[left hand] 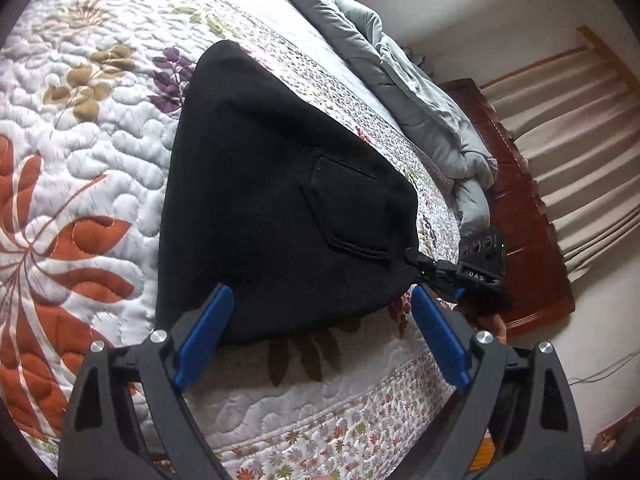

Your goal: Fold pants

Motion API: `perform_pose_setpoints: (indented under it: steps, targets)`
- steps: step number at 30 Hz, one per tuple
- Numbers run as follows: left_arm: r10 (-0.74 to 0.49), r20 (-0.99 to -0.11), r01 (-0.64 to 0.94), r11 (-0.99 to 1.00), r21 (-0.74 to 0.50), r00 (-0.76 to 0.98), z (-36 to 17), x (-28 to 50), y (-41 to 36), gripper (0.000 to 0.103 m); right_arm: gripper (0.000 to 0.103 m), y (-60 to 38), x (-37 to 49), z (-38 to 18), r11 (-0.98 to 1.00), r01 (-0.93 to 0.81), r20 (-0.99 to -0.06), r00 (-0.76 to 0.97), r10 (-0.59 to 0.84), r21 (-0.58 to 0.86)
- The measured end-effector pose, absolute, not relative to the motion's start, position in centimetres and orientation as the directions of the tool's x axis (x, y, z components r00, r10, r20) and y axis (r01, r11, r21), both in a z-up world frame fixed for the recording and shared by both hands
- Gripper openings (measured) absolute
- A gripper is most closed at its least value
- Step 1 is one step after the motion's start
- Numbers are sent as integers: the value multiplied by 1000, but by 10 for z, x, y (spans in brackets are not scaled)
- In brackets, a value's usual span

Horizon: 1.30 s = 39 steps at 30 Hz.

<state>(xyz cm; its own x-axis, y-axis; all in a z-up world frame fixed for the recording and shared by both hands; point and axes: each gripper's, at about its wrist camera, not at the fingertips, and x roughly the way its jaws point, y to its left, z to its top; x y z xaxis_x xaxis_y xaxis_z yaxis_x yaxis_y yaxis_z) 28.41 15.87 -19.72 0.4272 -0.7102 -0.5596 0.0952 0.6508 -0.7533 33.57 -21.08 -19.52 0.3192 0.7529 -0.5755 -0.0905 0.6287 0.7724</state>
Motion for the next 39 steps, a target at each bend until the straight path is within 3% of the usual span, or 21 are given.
perform_pose_setpoints:
  steps: [2, 4, 8, 10, 13, 16, 22, 29, 39]
  targets:
    - [-701, -565, 75, 653, -754, 435, -193, 282, 162, 90, 5, -212, 330, -183, 622, -93, -562, 341, 754, 777]
    - [-682, -576, 59, 667, -743, 450, -182, 273, 164, 92, 21, -215, 319, -169, 616, -102, -547, 366, 753, 781]
    - [-621, -602, 59, 719, -692, 502, -153, 240, 163, 100, 42, -213, 272, -125, 678, -138, -566, 447, 693, 722]
    - [-580, -611, 68, 753, -654, 539, -136, 215, 160, 100, 67, -210, 242, -105, 720, -142, -579, 500, 644, 679]
    - [-439, -663, 42, 851, -524, 606, -109, 169, 153, 100, 85, -202, 187, -80, 787, -126, -602, 575, 554, 604]
    - [-291, -687, 15, 925, -378, 666, -85, 122, 142, 100, 88, -191, 134, -61, 821, -127, -600, 622, 503, 556]
    - [-141, -658, 25, 983, -182, 740, -43, 39, 119, 100, 98, -170, 50, -29, 911, -41, -632, 707, 316, 410]
    - [-188, -631, 81, 978, -194, 753, -15, -31, 105, 100, 99, -117, -36, 16, 992, -68, -585, 802, 120, 110]
    - [-148, -585, 68, 985, -157, 798, 25, -97, 94, 100, 99, -99, -93, 45, 998, -40, -561, 826, 61, 49]
